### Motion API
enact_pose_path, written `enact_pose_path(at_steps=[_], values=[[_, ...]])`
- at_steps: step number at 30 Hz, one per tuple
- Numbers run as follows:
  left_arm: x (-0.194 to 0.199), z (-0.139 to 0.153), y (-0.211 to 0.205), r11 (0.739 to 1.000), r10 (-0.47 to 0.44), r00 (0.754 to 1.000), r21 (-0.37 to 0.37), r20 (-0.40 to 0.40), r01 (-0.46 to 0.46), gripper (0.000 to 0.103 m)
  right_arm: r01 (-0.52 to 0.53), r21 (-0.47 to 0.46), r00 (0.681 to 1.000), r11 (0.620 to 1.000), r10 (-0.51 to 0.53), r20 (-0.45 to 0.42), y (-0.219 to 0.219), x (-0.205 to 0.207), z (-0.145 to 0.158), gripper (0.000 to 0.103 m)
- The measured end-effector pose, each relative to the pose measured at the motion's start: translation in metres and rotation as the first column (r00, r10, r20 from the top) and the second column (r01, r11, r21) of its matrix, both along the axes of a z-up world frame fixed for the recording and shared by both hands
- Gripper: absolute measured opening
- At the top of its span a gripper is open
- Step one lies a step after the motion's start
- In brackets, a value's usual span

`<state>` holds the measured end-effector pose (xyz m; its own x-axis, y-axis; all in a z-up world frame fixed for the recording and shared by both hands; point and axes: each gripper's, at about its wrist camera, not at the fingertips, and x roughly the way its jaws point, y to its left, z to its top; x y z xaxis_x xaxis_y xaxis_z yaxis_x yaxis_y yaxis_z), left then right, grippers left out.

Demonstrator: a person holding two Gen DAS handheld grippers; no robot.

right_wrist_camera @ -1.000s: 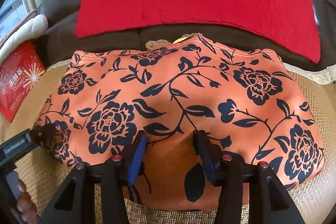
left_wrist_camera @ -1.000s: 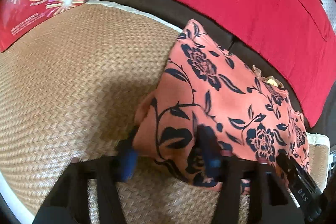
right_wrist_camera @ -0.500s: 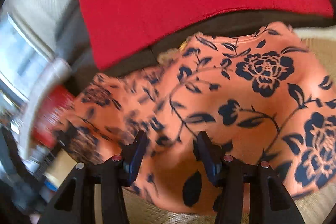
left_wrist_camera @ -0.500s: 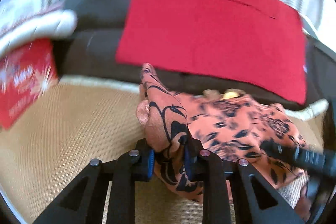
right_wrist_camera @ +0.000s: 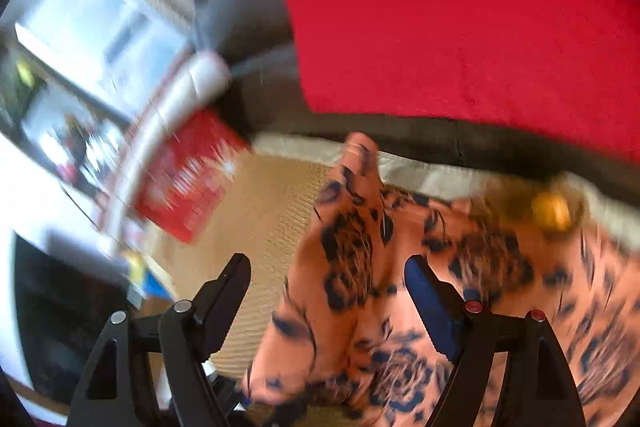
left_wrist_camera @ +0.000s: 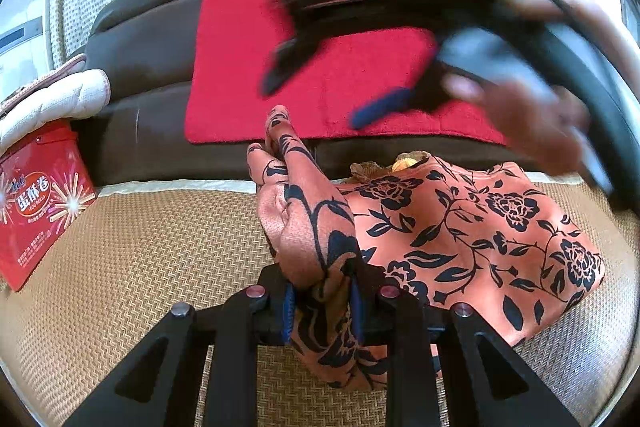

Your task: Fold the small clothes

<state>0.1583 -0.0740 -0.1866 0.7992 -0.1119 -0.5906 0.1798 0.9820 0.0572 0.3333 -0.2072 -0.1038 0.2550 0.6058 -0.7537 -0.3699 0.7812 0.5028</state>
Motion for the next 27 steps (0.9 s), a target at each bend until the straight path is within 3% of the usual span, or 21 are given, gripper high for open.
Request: enact_pose_path(at_steps=[4, 7, 8, 9, 12, 15, 21, 27], values=[[-0.002, 0.000, 0.001, 1.000, -0.012, 1.000, -0.001, 0.001, 0.012, 0.022, -0.103, -0.257, 0.992, 0.961, 0.079, -0.100, 0.061, 0.028, -0.020, 0.082], [-0.003, 0.001, 0.004, 1.000, -0.016, 1.000, -0.007, -0.001, 0.016, 0.022, -0.120, -0.369, 0.990, 0.921, 0.082, -0.118, 0.081, 0.033, -0.042, 0.077], [-0.003, 0.002, 0.004, 1.000, -0.019, 1.000, -0.009, -0.001, 0.019, 0.022, -0.126, -0.346, 0.988, 0.930, 0.084, -0.132, 0.081, 0.032, -0.046, 0.058], [-0.004, 0.003, 0.004, 1.000, -0.022, 1.000, -0.012, -0.003, 0.022, 0.022, -0.140, -0.311, 0.984, 0.940, 0.096, -0.150, 0.080, 0.030, -0.049, 0.023], [-0.008, 0.009, 0.003, 0.998, -0.054, 0.999, -0.044, 0.001, 0.054, 0.022, -0.128, -0.312, 0.991, 0.942, 0.108, -0.082, 0.065, 0.019, -0.045, 0.016], [-0.016, 0.024, -0.011, 0.990, -0.115, 0.993, -0.081, 0.032, 0.118, 0.022, -0.051, -0.242, 0.999, 0.969, 0.050, -0.011, 0.020, 0.009, -0.021, 0.014], [-0.019, 0.054, -0.078, 0.947, -0.264, 0.963, -0.176, 0.058, 0.270, 0.022, 0.077, -0.187, 0.994, 0.979, -0.061, 0.093, -0.093, -0.017, 0.024, 0.014], [-0.005, 0.061, -0.173, 0.894, -0.397, 0.916, -0.207, 0.050, 0.398, 0.022, 0.231, -0.181, 0.972, 0.956, -0.217, 0.094, -0.213, -0.027, 0.022, 0.014]])
